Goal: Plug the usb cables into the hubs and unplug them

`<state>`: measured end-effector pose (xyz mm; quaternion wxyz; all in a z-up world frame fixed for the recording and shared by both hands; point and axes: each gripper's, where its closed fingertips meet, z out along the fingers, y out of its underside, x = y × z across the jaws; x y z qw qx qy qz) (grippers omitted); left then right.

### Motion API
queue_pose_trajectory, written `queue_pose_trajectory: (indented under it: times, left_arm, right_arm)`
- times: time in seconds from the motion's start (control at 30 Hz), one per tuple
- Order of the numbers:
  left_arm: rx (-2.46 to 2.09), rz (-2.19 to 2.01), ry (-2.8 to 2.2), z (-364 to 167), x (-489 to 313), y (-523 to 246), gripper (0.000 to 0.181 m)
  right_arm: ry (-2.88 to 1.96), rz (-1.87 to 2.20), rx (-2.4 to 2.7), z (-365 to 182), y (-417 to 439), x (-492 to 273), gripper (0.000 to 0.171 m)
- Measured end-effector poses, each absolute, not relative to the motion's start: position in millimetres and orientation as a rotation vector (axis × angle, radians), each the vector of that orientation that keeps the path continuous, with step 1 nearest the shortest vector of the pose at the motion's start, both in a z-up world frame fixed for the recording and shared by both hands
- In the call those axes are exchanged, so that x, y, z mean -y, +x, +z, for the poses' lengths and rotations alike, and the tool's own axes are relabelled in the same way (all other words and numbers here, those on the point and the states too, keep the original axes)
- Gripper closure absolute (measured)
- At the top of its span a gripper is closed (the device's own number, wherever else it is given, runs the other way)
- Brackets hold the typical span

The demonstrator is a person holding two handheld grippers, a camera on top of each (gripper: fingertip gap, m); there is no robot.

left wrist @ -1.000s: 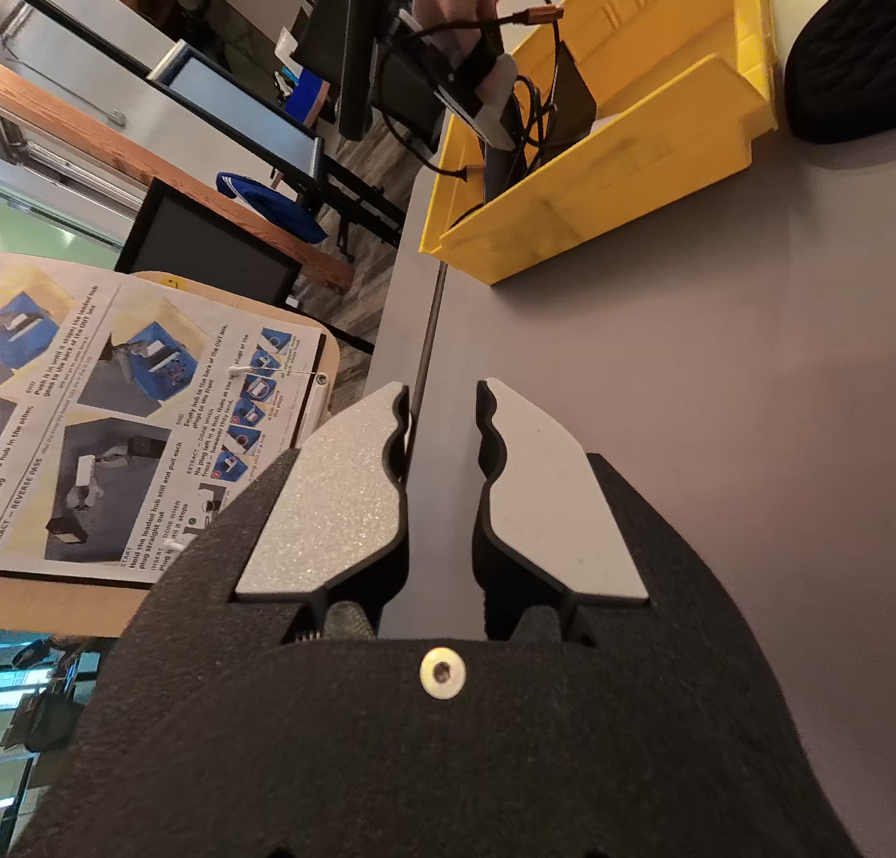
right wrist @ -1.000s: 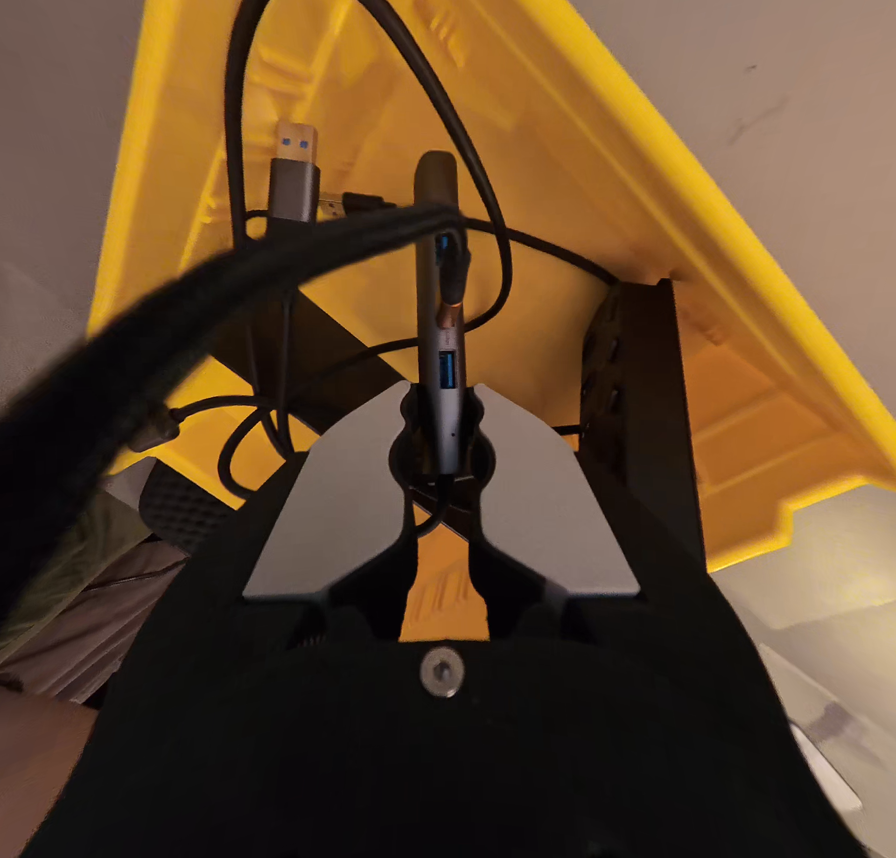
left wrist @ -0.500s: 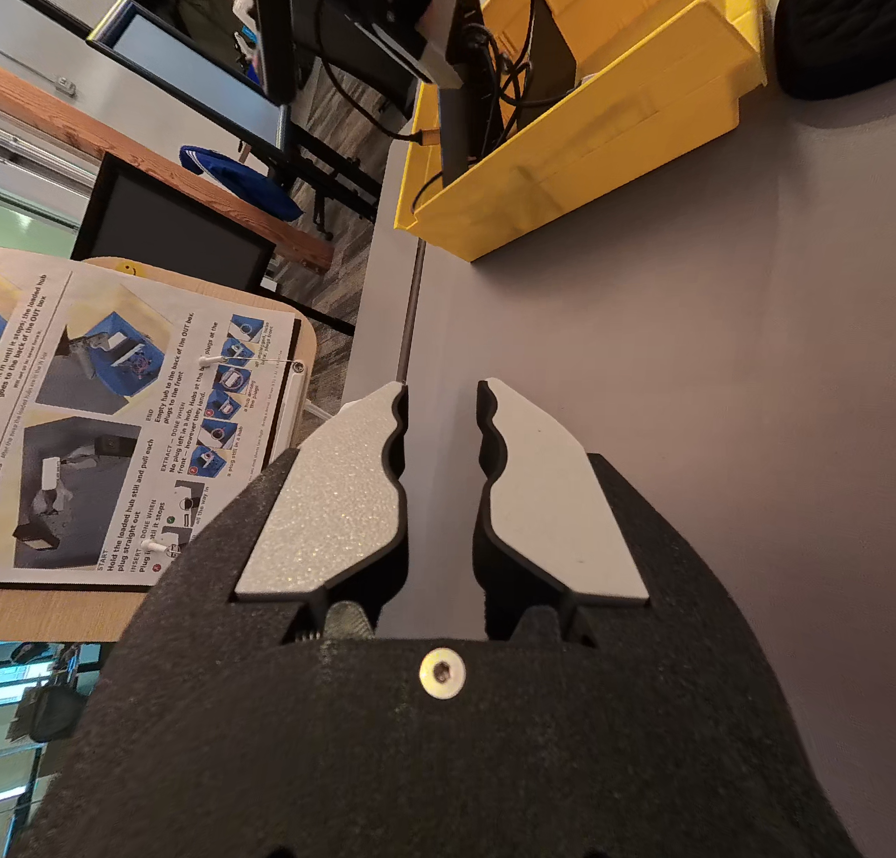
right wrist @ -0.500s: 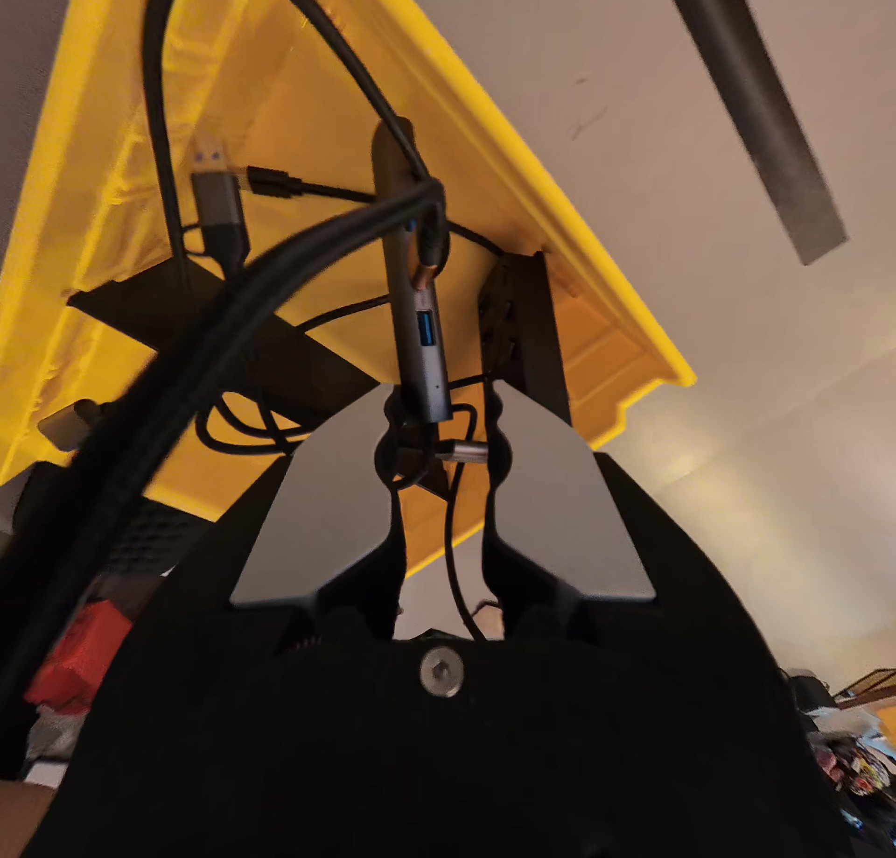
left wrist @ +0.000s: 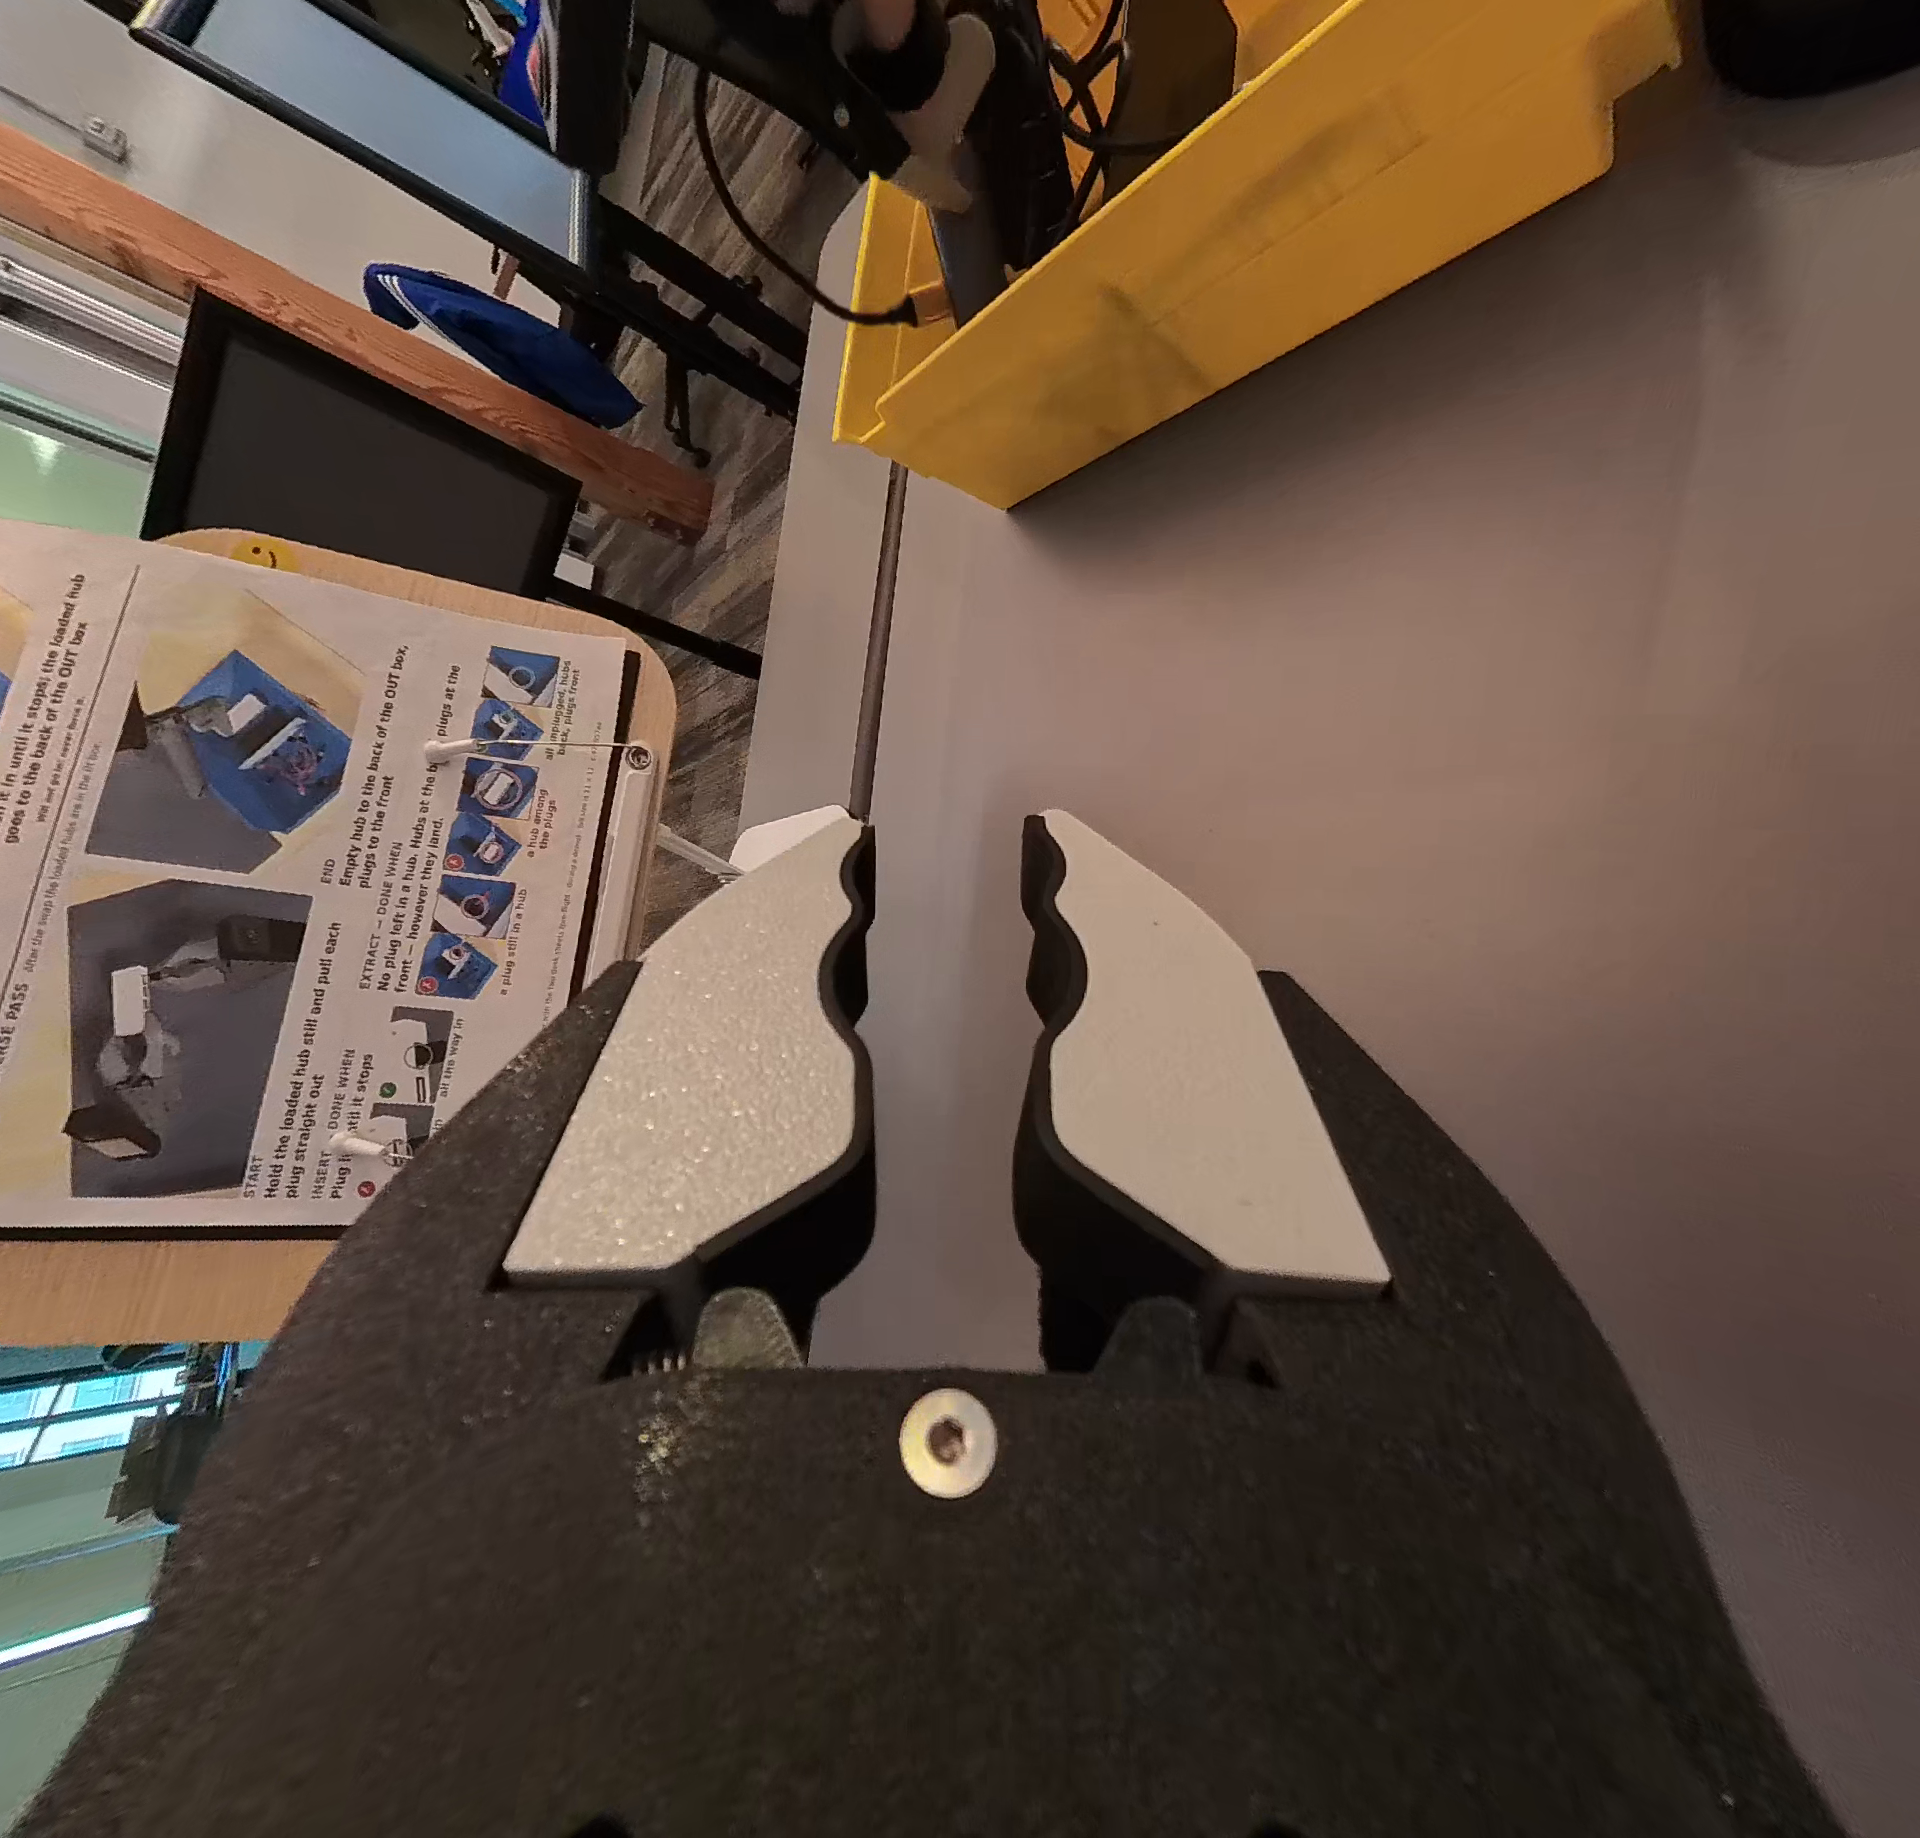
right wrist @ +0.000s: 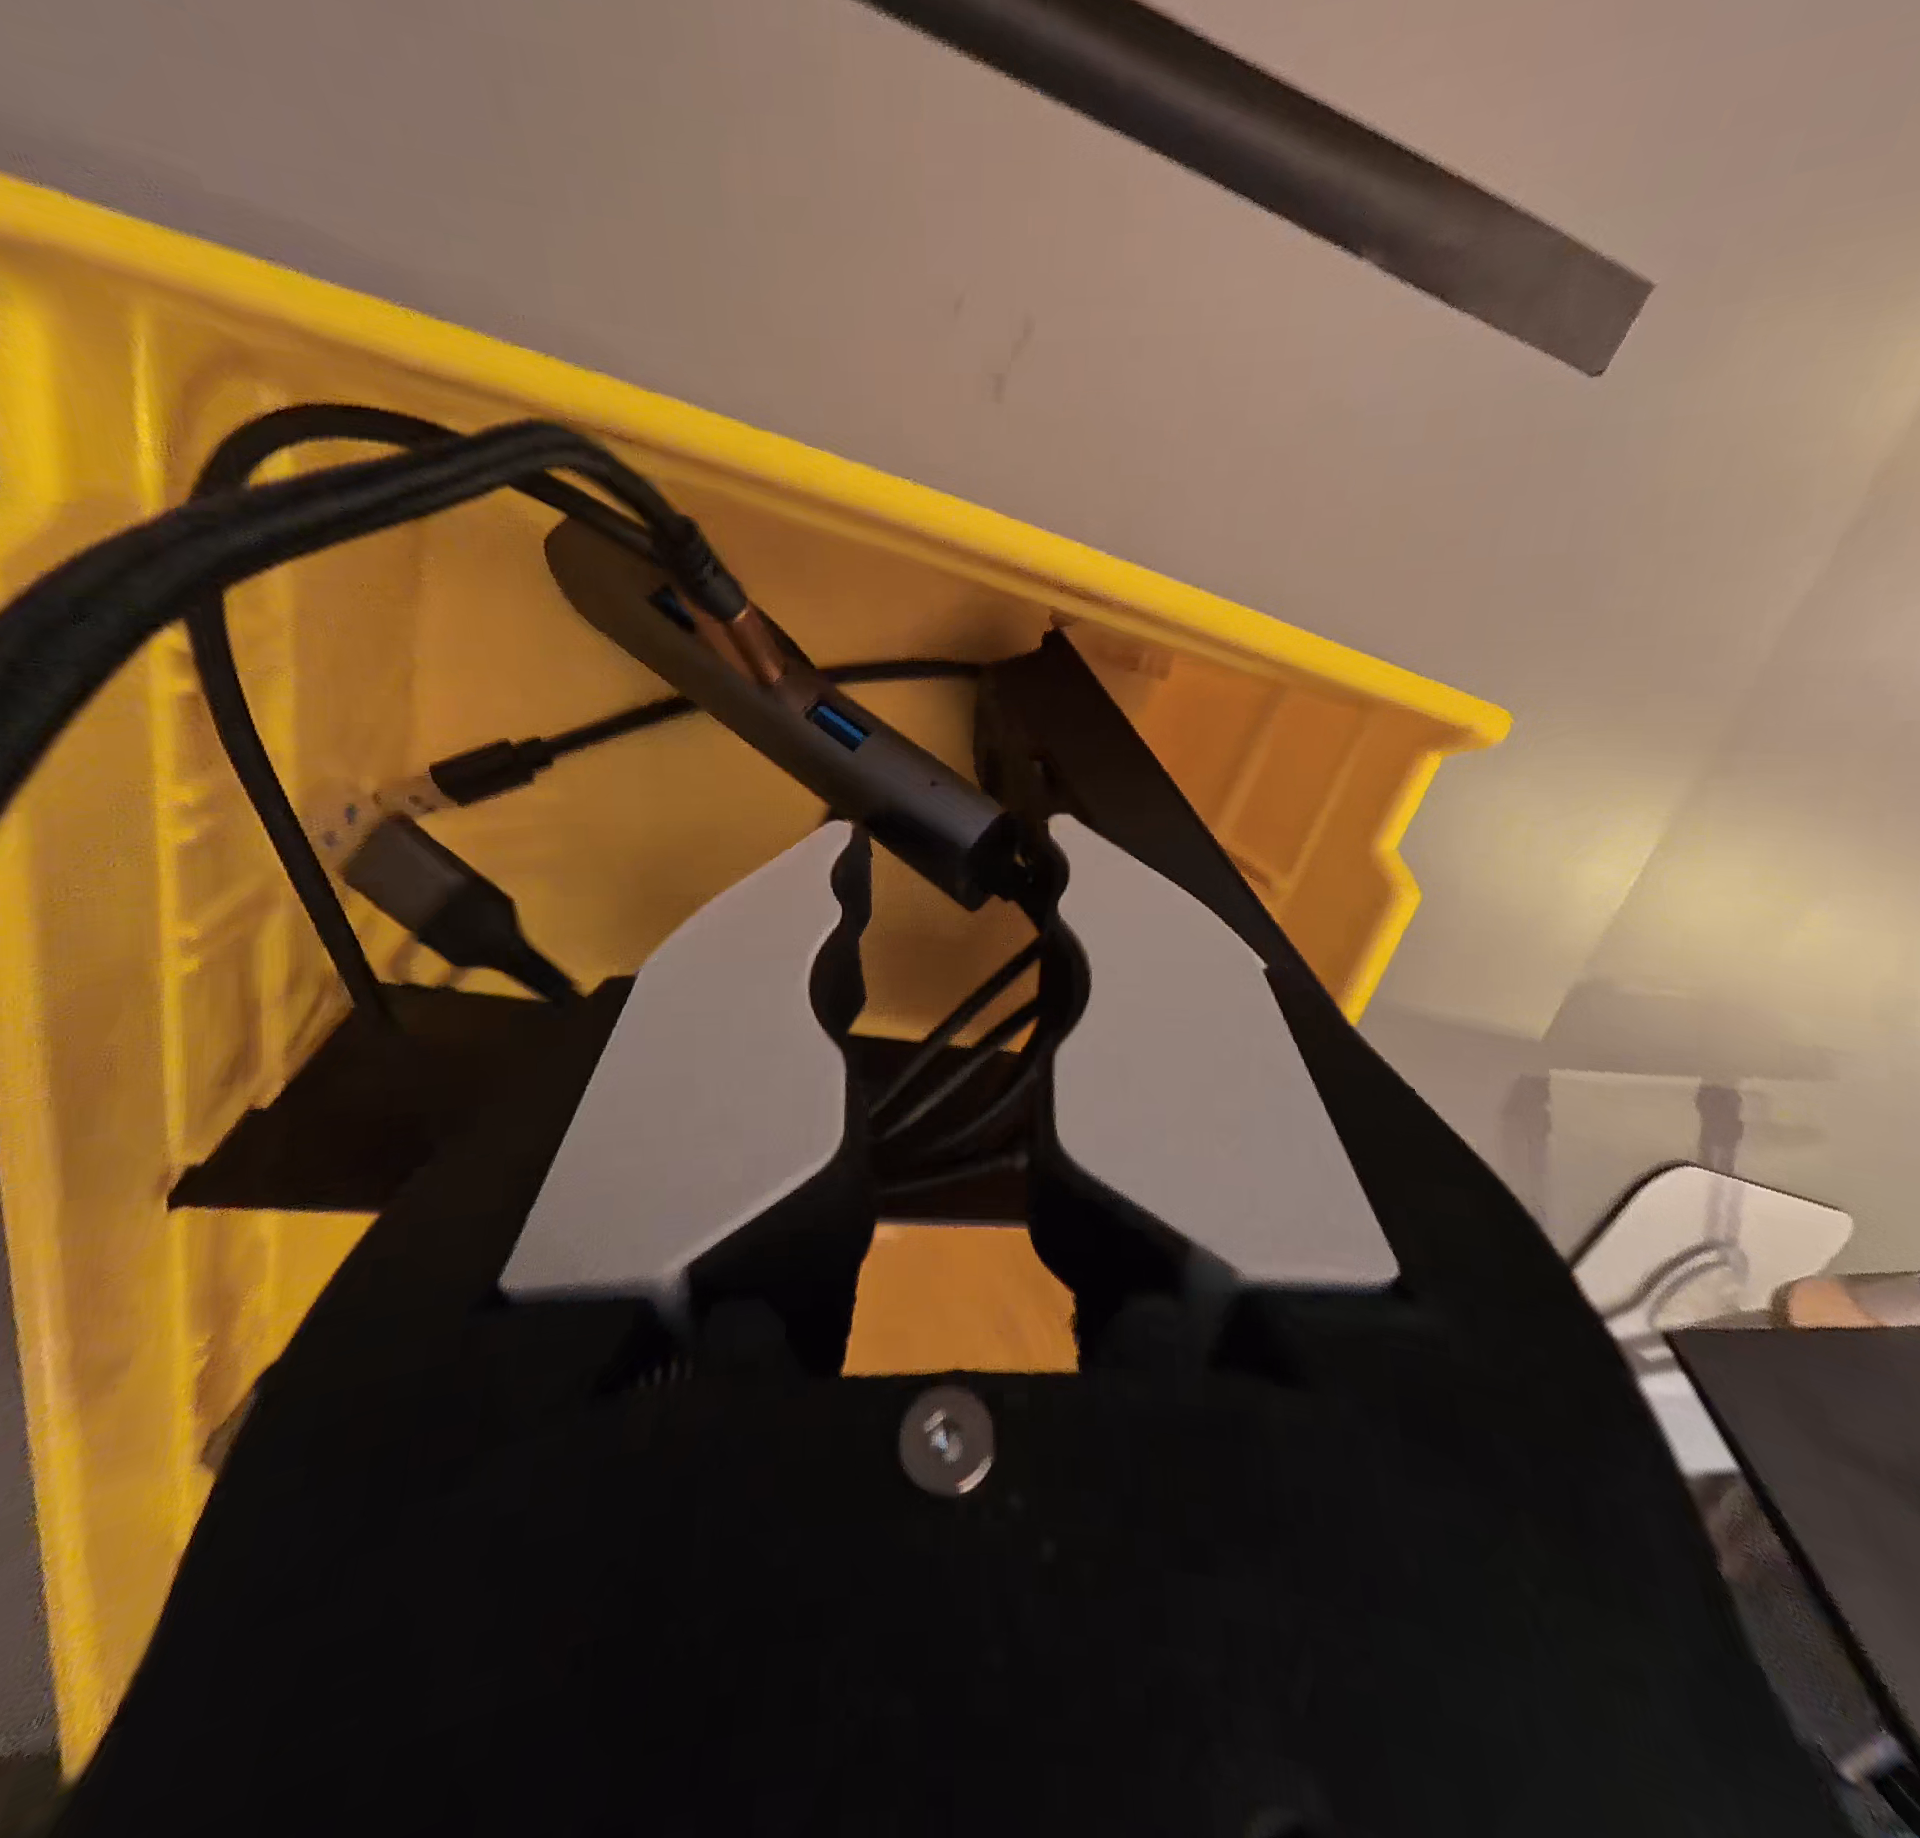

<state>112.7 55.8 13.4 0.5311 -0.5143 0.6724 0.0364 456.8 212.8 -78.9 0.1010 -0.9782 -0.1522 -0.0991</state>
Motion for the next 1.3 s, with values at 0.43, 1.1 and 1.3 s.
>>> queue_pose_trajectory:
  times: [0.43, 1.1, 1.3]
  left_arm:
    - [-1.615, 0.12, -1.21, 17.2, -49.8, 115.1, 0.155]
    - [-1.602, 0.148, -1.221, 21.5, -50.6, 111.2, 0.155]
    - [-1.619, 0.144, -1.23, 15.6, -51.3, 113.8, 0.155]
  right_arm:
    - [-2.504, -0.914, 0.172, -57.9, 508.5, -223.9, 0.15]
    - [-2.111, -1.508, 0.226, 52.2, 568.8, -217.1, 0.141]
    - [-2.134, -1.347, 0.248, 60.5, 577.2, -210.0, 0.141]
